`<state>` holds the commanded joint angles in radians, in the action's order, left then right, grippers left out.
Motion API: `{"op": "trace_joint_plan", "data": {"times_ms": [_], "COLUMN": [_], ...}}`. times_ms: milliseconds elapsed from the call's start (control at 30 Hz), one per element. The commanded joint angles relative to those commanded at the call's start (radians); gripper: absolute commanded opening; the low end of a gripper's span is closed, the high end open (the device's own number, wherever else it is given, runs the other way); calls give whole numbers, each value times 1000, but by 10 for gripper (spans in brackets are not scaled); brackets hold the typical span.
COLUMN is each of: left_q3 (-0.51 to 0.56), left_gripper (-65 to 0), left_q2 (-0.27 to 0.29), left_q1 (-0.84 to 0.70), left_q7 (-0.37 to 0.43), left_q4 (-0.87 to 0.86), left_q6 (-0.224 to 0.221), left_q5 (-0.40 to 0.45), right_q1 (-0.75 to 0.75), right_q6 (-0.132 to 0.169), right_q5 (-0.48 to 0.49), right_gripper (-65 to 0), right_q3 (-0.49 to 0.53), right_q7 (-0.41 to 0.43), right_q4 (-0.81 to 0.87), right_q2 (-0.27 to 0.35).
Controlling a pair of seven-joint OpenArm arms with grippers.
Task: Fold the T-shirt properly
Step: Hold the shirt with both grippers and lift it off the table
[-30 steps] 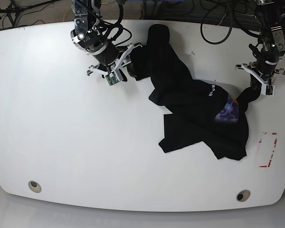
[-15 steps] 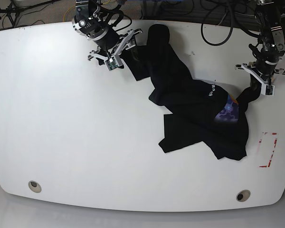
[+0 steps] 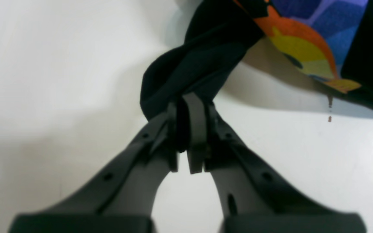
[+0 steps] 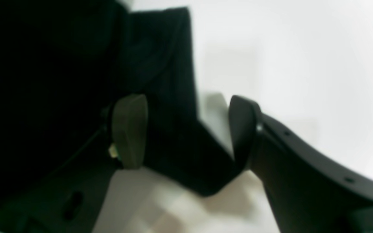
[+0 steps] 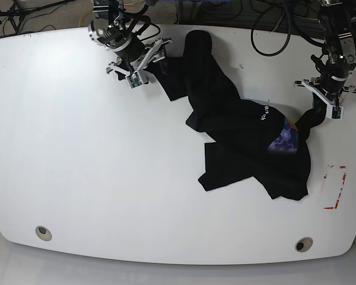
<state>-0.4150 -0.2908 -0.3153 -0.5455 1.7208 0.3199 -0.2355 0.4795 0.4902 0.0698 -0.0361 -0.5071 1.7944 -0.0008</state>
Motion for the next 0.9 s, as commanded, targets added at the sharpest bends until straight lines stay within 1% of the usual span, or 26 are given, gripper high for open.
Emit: {"op": "trace_joint_plan", "data": {"times_ms": [300, 367, 533, 600, 700, 900], "left_q3": [0, 0, 0, 0, 0, 0], "left_gripper": [-621, -621, -621, -621, -621, -621], "left_q2": [0, 0, 0, 0, 0, 0], "left_q1": [0, 0, 0, 0, 0, 0], "left_q7": [0, 0, 0, 0, 0, 0], "left_q4": [0, 0, 0, 0, 0, 17], "left_q6": [0, 0, 0, 0, 0, 0], "left_q5": [0, 0, 0, 0, 0, 0], "right_q1": [18, 20, 20, 20, 20, 23], "right_q6": [0, 0, 0, 0, 0, 2], "right_q5": [0, 0, 0, 0, 3, 2], "right_gripper": [-268, -289, -377, -401, -411, -409], "right_q3": [29, 29, 29, 29, 32, 32], "right_q7": [0, 0, -2, -2, -6, -6], "right_q4": [-2, 2, -3, -3, -6, -32], "right_q2": [0, 0, 2, 15, 28, 28]}}
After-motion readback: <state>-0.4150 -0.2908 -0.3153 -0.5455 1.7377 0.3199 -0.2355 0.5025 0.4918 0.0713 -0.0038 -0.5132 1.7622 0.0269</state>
